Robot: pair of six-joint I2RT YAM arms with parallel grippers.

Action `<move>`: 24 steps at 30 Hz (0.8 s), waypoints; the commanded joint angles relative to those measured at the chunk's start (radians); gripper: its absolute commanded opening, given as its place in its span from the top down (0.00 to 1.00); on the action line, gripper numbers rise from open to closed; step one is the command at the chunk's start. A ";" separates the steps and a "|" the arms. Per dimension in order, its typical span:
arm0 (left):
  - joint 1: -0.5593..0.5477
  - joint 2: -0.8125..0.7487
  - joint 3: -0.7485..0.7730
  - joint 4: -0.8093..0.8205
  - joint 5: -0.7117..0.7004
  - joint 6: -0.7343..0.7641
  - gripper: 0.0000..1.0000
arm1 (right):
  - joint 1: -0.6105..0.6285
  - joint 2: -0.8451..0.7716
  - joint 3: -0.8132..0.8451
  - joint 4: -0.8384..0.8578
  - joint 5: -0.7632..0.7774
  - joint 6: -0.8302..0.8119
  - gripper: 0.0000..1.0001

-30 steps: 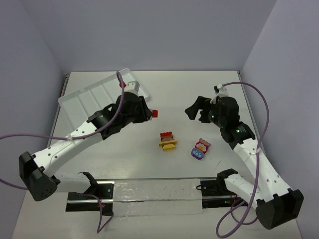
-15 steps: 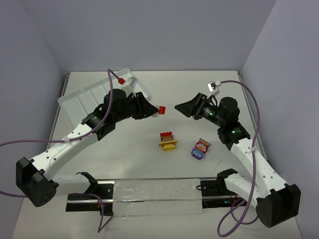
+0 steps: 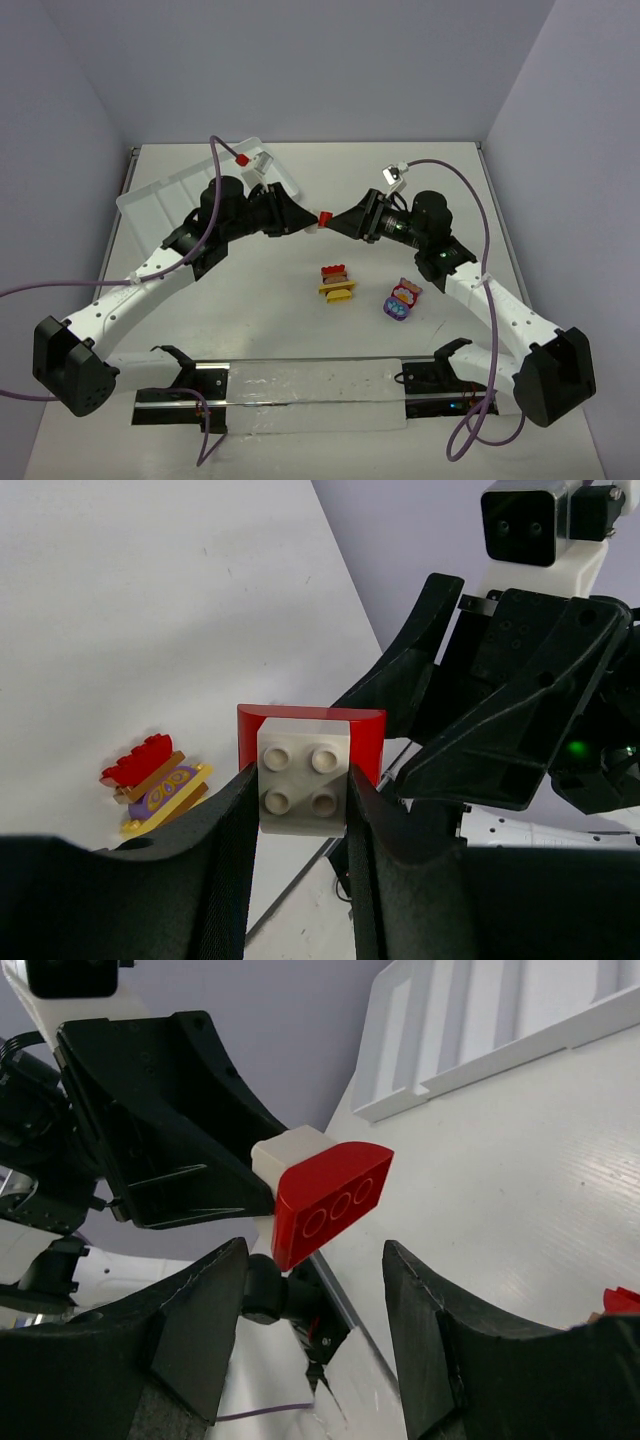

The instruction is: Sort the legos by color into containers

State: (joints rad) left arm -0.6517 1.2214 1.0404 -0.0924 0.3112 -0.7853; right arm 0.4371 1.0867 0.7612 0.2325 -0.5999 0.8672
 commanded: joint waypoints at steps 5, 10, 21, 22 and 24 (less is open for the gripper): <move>0.004 0.016 -0.008 0.080 0.044 0.002 1.00 | 0.035 0.032 0.057 0.136 -0.016 0.029 0.49; 0.004 0.018 -0.020 0.113 0.054 -0.004 1.00 | 0.037 0.052 0.070 0.141 -0.015 0.035 0.53; 0.007 0.013 -0.019 0.114 0.059 0.004 1.00 | 0.040 0.095 0.039 0.189 -0.021 0.079 0.98; 0.009 0.011 -0.019 0.110 0.056 0.006 1.00 | 0.039 0.098 0.037 0.192 -0.017 0.084 1.00; 0.013 0.009 -0.020 0.107 0.055 0.006 1.00 | 0.039 0.100 0.028 0.197 -0.010 0.090 1.00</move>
State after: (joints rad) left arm -0.6316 1.2392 1.0157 -0.0506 0.3162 -0.7717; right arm 0.4592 1.1788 0.7792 0.3333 -0.5847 0.9249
